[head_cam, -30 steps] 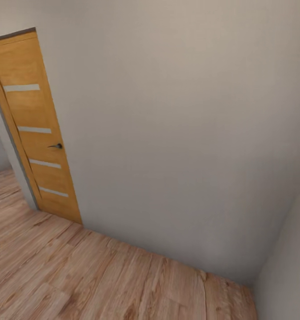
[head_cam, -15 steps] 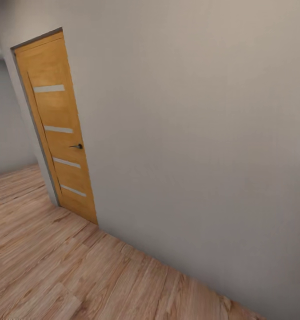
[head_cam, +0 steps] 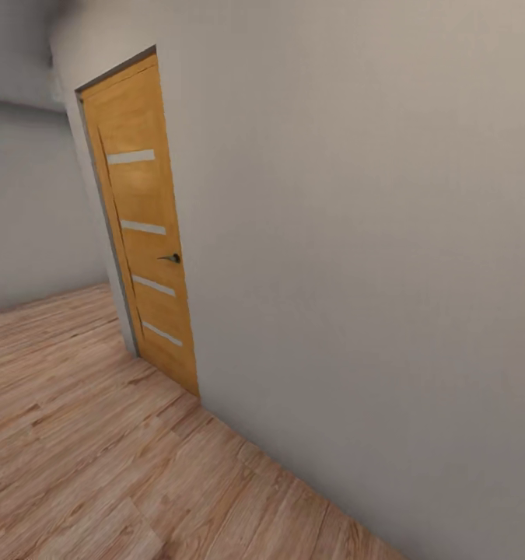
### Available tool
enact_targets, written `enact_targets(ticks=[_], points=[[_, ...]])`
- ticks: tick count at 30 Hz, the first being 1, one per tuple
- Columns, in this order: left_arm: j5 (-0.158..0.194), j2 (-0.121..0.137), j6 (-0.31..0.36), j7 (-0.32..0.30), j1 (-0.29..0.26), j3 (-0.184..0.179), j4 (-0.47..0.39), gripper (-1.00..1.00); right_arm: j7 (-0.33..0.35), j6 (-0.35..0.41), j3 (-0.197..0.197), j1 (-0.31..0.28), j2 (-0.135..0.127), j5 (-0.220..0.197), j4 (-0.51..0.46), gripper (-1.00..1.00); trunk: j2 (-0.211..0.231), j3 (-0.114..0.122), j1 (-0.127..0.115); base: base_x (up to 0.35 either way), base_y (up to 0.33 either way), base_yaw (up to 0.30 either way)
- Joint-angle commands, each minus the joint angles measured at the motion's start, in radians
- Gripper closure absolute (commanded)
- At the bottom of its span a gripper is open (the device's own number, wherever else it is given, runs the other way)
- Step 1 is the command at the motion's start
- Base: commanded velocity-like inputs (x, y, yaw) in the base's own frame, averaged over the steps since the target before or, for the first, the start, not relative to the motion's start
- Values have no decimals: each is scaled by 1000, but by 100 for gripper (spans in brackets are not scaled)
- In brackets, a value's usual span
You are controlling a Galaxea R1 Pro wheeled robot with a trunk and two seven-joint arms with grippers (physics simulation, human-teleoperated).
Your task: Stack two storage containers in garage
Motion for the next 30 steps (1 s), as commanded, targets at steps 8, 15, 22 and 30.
enact_targets(ticks=[8,15,22,30], points=[[0,0,-4,-1,-1,7,1,-100,-2,-7,7,-1,-1,-5,3,-100,-1,2,1,292,0,290],[1,0,-4,-1,-1,7,1,-100,-2,-7,7,-1,-1,-7,3,-100,-1,5,1,73,0,290],[2,0,-4,-1,-1,7,1,-100,-2,-7,6,-1,-1,-8,3,-100,-1,8,1,3,0,290],[3,1,-4,-1,-1,8,1,-100,-2,-7,6,-1,-2,-7,3,-100,-1,10,1,0,0,290]])
